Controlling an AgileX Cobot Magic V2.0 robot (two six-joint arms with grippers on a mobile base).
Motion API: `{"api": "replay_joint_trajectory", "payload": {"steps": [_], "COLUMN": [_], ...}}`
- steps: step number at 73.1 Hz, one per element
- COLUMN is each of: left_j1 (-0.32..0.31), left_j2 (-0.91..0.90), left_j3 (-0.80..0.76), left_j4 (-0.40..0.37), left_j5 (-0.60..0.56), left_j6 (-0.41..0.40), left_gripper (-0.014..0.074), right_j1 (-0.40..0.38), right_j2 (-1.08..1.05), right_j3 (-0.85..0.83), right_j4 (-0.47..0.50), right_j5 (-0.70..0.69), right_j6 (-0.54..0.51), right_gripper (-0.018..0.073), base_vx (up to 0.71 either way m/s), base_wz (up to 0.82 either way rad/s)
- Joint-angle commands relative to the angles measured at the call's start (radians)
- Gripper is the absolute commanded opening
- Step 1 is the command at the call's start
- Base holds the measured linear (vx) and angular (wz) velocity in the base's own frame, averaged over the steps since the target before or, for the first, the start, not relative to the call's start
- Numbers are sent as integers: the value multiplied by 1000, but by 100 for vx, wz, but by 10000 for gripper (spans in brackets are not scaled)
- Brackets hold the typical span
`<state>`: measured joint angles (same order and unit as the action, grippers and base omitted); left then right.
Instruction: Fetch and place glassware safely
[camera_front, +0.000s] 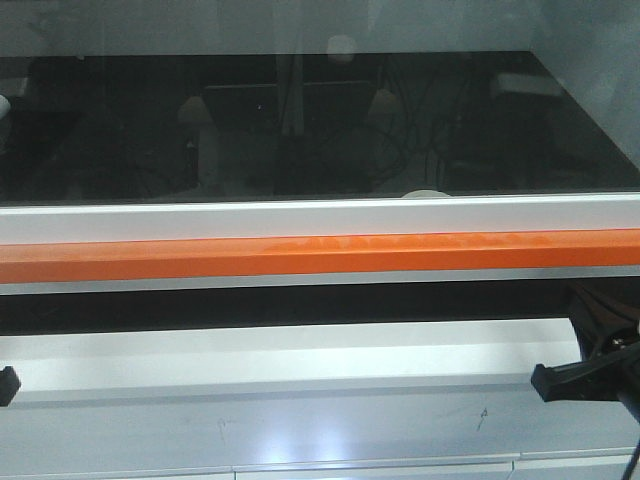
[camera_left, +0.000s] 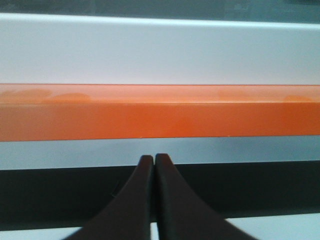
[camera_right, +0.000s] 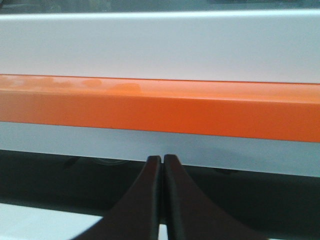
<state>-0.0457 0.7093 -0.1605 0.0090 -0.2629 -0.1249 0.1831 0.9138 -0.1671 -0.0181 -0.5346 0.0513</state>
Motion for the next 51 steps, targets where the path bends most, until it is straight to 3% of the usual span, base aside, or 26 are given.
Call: {"api": "replay_joint_trajectory", "payload": {"steps": [1, 16, 51], "left_j1": [-1, -1, -1], "left_j2": [50, 101, 223], "left_j3": [-27, -27, -27], "left_j4": [-9, -9, -1], "left_j5": [-114, -188, -314], "left_j6": [1, 2, 28], "left_gripper": [-7, -7, -7], "right_j1": [0, 0, 0], "right_j2": [55, 157, 308], "right_j3": [-26, -26, -26], "right_j4": [-8, 38, 41], "right_j5": [-160, -239, -434], "right_j6": [-7, 17, 17], "right_gripper": [-1, -1, -1], "base_vx": [0, 0, 0], "base_wz": [0, 0, 0]}}
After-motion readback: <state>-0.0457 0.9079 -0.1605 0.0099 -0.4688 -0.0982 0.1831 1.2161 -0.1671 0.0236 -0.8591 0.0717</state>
